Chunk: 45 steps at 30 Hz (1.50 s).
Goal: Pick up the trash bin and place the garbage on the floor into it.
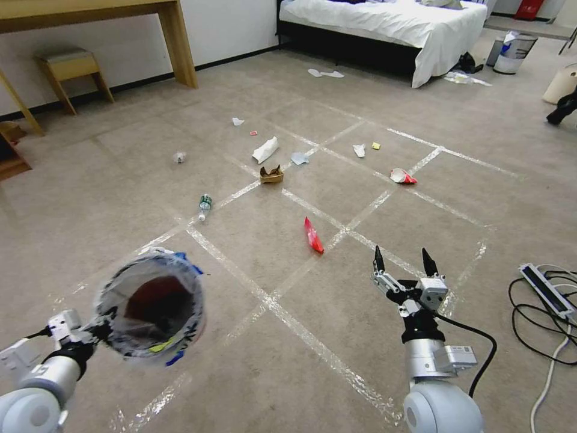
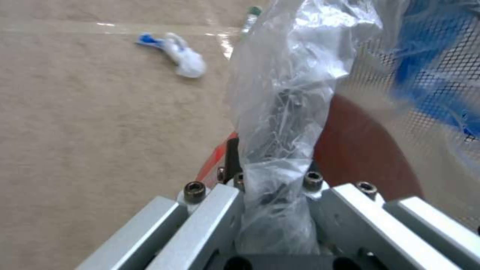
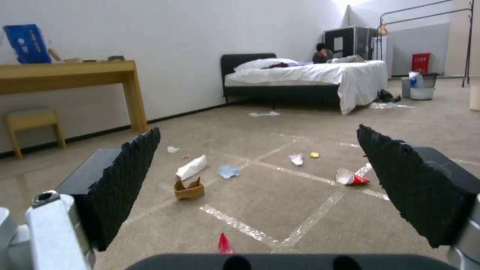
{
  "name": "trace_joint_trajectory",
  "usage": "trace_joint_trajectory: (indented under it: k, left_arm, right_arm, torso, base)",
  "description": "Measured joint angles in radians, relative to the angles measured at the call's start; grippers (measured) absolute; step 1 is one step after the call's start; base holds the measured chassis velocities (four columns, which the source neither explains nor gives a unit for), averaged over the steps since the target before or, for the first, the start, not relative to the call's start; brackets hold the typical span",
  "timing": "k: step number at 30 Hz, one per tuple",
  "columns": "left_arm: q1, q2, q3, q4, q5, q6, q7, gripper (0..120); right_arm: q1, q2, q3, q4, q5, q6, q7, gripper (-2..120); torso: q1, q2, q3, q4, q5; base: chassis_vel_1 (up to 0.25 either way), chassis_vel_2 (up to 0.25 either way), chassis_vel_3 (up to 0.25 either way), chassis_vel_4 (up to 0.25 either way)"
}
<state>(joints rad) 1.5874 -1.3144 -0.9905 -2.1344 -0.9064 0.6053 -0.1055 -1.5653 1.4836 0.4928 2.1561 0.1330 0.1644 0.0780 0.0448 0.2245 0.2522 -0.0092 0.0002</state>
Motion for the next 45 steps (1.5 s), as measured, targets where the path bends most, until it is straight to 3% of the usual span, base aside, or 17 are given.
trace_joint_trajectory:
  k: [7,10,17,22,36,45]
  left_arm:
    - [-0.005,-0.042,0.036,-0.059,-0.006,0.011,-0.013,1]
    - [-0.026,-0.085,0.069,-0.086,0.016,0.013,-0.047,1]
    - [-0.054,-0.128,0.101,-0.088,0.053,0.008,-0.083,1]
    - [-0.071,-0.165,0.124,-0.053,0.1,-0.009,-0.092,1]
    - [-0.077,-0.191,0.149,-0.035,0.144,-0.039,-0.107,1]
    - [-0.064,-0.181,0.143,-0.03,0.155,-0.04,-0.109,1]
  right_arm:
    - [-0.005,0.004,-0.001,-0.001,0.001,0.001,0.002,100]
    - [-0.008,0.013,-0.003,-0.002,-0.001,0.001,0.003,100]
    - [-0.015,0.019,-0.005,0.0,-0.005,0.003,0.003,100]
    - [-0.026,0.019,-0.004,0.004,-0.006,0.008,0.004,100]
    - [-0.032,0.025,-0.01,0.0,-0.014,0.013,0.006,100]
    - [-0.036,0.032,-0.012,-0.005,-0.022,0.028,0.006,100]
  torso:
    - [0.0,0.0,0.0,0.0,-0.0001]
    - [0.0,0.0,0.0,0.0,-0.0001]
    - [0.0,0.0,0.0,0.0,-0.0001]
    - [0.0,0.0,0.0,0.0,-0.0002]
    - [0.0,0.0,0.0,0.0,-0.0002]
    - [0.0,0.0,0.0,0.0,-0.0003]
  base:
    - [0.0,0.0,0.0,0.0]
    - [0.0,0.0,0.0,0.0]
    - [0.0,0.0,0.0,0.0]
    - [0.0,0.0,0.0,0.0]
    - [0.0,0.0,0.0,0.0]
    - [0.0,0.0,0.0,0.0]
